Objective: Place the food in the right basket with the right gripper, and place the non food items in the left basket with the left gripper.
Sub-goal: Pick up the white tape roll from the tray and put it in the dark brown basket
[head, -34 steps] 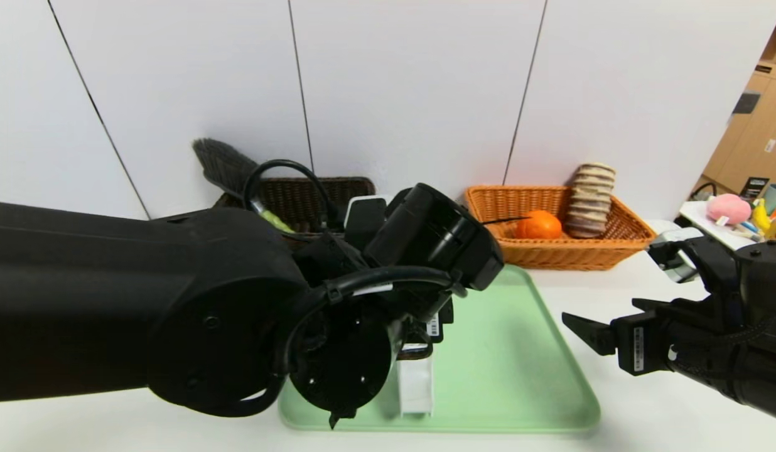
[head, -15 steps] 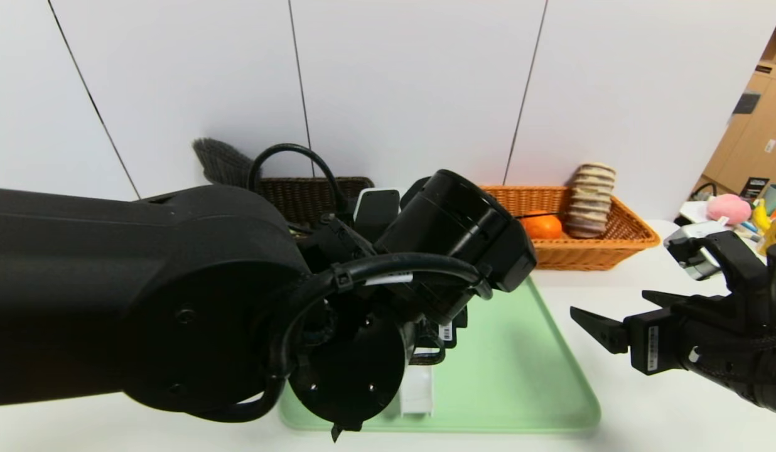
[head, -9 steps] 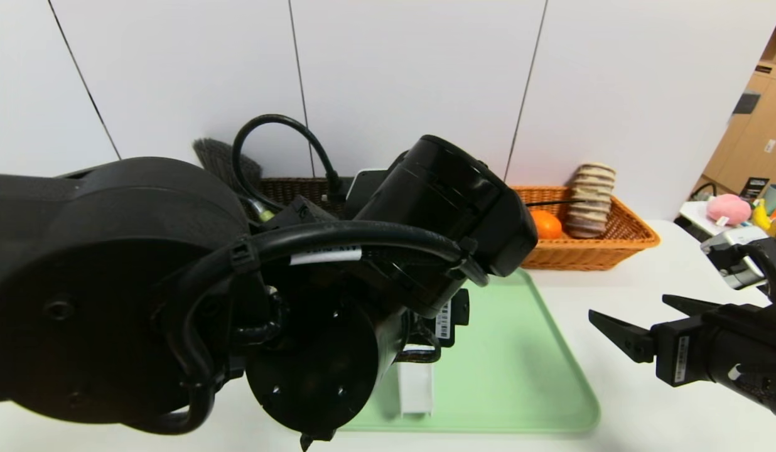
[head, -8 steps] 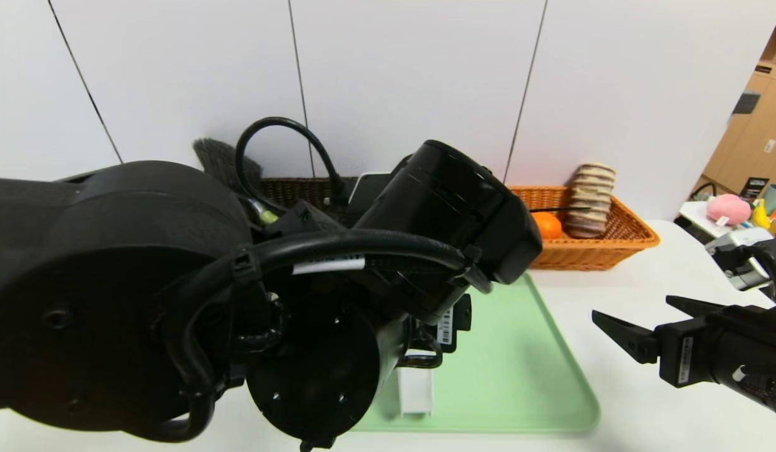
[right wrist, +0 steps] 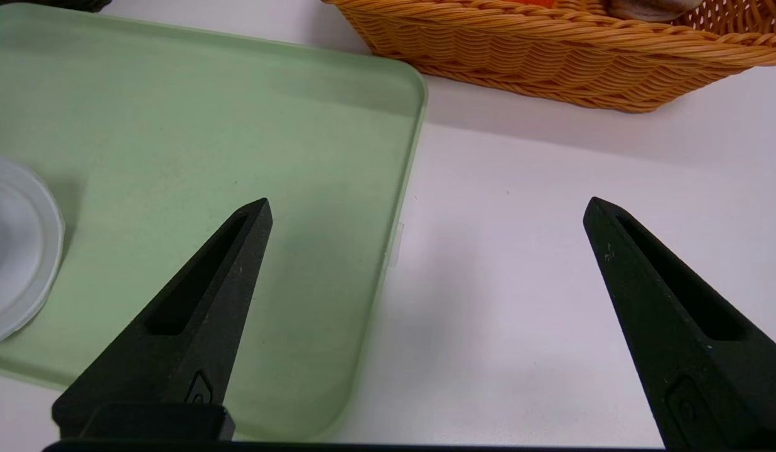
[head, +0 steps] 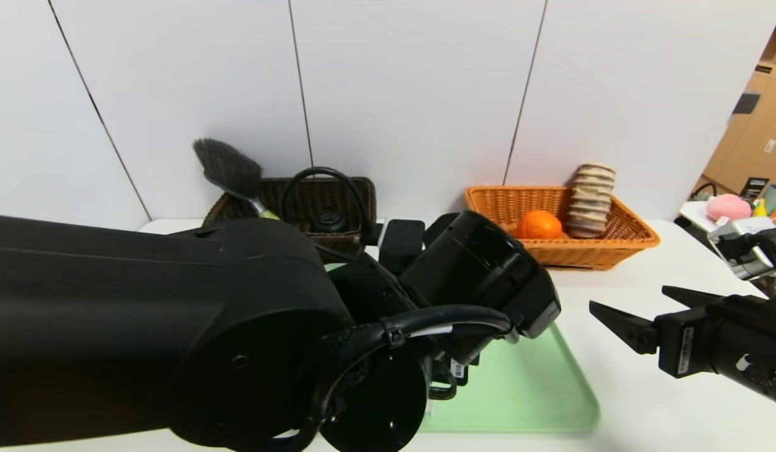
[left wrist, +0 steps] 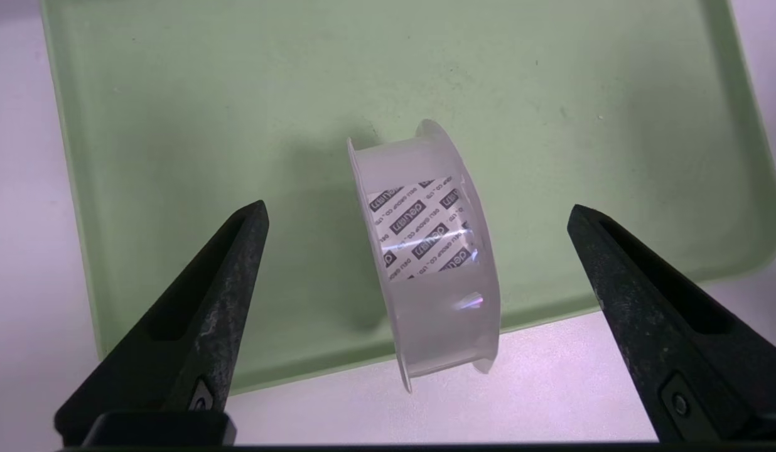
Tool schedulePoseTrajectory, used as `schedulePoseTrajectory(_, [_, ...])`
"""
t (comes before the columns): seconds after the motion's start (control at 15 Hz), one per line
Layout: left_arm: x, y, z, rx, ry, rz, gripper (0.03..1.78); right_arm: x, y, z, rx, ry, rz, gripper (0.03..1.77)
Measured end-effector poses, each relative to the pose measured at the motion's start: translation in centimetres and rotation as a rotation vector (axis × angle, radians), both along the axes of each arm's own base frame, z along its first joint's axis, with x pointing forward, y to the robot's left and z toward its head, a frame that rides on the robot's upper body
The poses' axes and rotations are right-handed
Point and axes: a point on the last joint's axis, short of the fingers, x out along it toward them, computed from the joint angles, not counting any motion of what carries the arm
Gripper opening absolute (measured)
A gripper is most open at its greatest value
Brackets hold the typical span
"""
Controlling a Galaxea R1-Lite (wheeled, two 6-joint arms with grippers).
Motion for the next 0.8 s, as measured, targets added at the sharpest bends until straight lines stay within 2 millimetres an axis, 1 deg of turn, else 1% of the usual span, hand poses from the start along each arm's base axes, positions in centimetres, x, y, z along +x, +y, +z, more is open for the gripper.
schedulePoseTrajectory(0.47, [0.5, -1.0, -2.2, 0.051, 0.036, 0.01, 1.69, 0.0, 0.0, -0.4, -0.005, 0.015, 0.0, 1.71])
schedulePoseTrajectory(0.8, [0.7, -1.1, -3.7, 0.072, 0.062, 0.034, 1.69, -0.1, 0.0, -0.6, -0.007, 0.022, 0.0, 1.71])
